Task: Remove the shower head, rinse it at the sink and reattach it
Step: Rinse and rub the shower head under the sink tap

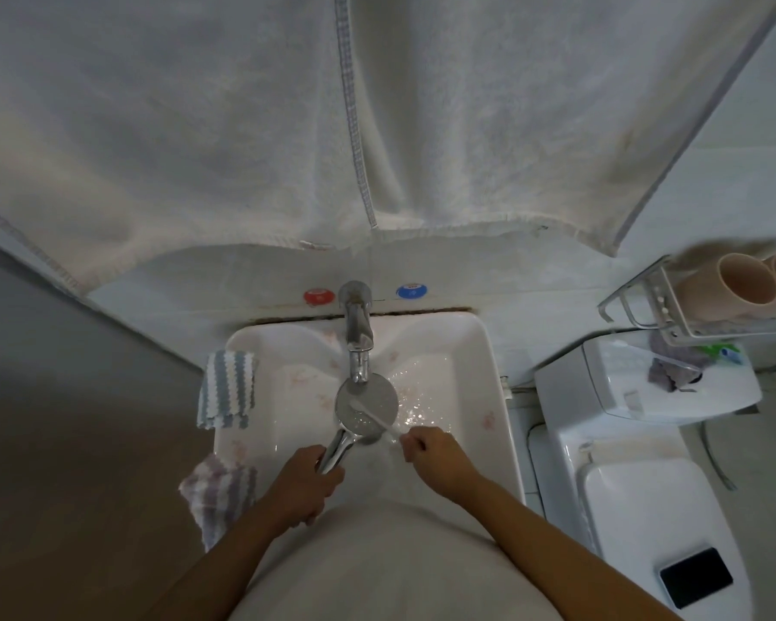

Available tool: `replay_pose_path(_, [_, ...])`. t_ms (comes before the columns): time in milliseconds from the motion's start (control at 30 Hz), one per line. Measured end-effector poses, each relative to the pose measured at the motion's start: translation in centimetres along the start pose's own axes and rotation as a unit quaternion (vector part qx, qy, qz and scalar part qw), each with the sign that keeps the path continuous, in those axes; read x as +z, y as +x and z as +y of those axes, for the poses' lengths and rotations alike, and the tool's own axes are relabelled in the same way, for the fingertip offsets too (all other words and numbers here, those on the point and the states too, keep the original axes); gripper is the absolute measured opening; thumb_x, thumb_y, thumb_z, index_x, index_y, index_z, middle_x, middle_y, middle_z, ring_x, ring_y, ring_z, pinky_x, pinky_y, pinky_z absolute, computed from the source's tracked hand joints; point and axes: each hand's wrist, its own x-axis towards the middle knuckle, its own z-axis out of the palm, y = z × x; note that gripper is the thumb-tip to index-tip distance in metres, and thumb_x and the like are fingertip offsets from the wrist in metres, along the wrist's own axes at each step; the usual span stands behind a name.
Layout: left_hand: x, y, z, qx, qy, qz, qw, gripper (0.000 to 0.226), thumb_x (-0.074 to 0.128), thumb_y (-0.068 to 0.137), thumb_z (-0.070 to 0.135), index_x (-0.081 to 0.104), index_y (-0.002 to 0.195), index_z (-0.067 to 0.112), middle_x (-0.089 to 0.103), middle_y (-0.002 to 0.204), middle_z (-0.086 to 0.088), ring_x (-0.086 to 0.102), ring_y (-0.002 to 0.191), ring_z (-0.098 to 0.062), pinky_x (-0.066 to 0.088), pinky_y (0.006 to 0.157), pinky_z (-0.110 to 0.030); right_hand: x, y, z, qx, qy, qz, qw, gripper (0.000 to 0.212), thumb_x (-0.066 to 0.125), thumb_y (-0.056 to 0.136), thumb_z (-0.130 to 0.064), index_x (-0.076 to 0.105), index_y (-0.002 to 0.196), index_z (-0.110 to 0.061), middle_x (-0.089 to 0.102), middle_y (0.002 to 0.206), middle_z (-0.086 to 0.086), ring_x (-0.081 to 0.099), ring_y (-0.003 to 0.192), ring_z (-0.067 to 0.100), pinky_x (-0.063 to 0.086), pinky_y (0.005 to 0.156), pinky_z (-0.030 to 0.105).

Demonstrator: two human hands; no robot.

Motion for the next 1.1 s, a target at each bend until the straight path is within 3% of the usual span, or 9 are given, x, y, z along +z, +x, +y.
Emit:
replay_pose_path(67, [0.0,-0.1,0.2,-0.003,-0.001,-0.002,1.000,0.020,0.059,0.089,0.012,0.046,0.074,0.011,0.049,0.057,-0.008,0.040,0.031,-0.018,0.031,0.033,-0.020,0.2,0.1,0.3,0.009,0.006,0.001,1.000,0.037,0.048,0.100,-0.027,0.060,0.074,-0.004,0.053,0.066,0.003,0.048,0.064,0.021,0.037,0.062,0.031])
replay_pose_path(200, [0.0,-0.2,0.6,0.000,0.022,-0.010,1.000,0.016,0.058,0.088,0.013,0.047,0.077,0.011,0.051,0.061,-0.009,0.040,0.030,-0.017,0.028,0.030,-0.017,-0.6,0.9,0.6,0.046,-0.014,0.083,0.995,0.037,0.042,0.103,-0.032,0.054,0.076,-0.011,0.056,0.077,0.007,0.052,0.074,0.027,0.038,0.066,0.033])
replay_pose_path(367, [0.0,-0.1,0.5,0.005,0.025,-0.013,1.000,0.015,0.059,0.088,0.010,0.049,0.077,0.010,0.052,0.059,-0.009,0.039,0.029,-0.016,0.031,0.030,-0.020,0.4,0.3,0.0,0.009,0.008,-0.007,1.000,0.035,0.047,0.101,-0.027,0.058,0.072,-0.010,0.051,0.065,0.001,0.050,0.066,0.022,0.037,0.064,0.031])
replay_pose_path(500, [0.0,0.1,0.5,0.003,0.030,-0.021,0.999,0.014,0.059,0.088,0.011,0.050,0.078,0.009,0.050,0.056,-0.007,0.038,0.027,-0.014,0.032,0.030,-0.020,-0.2,1.0,0.0,0.032,-0.042,0.058,0.997,0.037,0.039,0.104,-0.035,0.052,0.076,-0.014,0.054,0.079,0.004,0.049,0.077,0.026,0.035,0.067,0.032])
replay_pose_path(700, [-0.2,0.2,0.0,0.002,0.036,-0.014,0.999,0.013,0.062,0.083,0.013,0.051,0.076,0.011,0.051,0.051,-0.001,0.040,0.029,-0.015,0.034,0.031,-0.022,0.4,0.3,-0.3,0.009,-0.001,0.001,1.000,0.035,0.045,0.102,-0.028,0.053,0.070,-0.015,0.055,0.074,0.006,0.051,0.071,0.023,0.036,0.064,0.030])
replay_pose_path(833, [-0.1,0.2,0.1,0.006,0.047,-0.020,0.999,0.012,0.063,0.082,0.014,0.053,0.077,0.010,0.053,0.053,-0.002,0.042,0.030,-0.014,0.035,0.032,-0.023,-0.6,0.7,0.0,0.032,-0.027,0.070,0.997,0.038,0.038,0.105,-0.032,0.047,0.071,-0.015,0.054,0.076,0.006,0.050,0.073,0.025,0.036,0.065,0.032])
replay_pose_path(1000, [0.0,0.2,0.5,0.006,0.039,-0.011,0.999,0.012,0.063,0.083,0.014,0.053,0.076,0.010,0.053,0.055,-0.003,0.041,0.030,-0.012,0.034,0.032,-0.022,0.4,-0.3,-0.4,-0.014,-0.040,-0.029,0.999,0.037,0.045,0.100,-0.029,0.053,0.066,-0.018,0.057,0.072,0.003,0.051,0.069,0.023,0.042,0.067,0.033])
replay_pose_path(1100, [0.0,0.3,0.7,-0.004,0.021,-0.008,1.000,0.013,0.061,0.084,0.013,0.052,0.075,0.010,0.051,0.055,-0.006,0.038,0.031,-0.015,0.033,0.032,-0.021,-0.4,0.5,-0.3,0.028,-0.044,0.064,0.997,0.041,0.039,0.104,-0.034,0.044,0.066,-0.019,0.051,0.070,0.001,0.050,0.072,0.025,0.037,0.065,0.033])
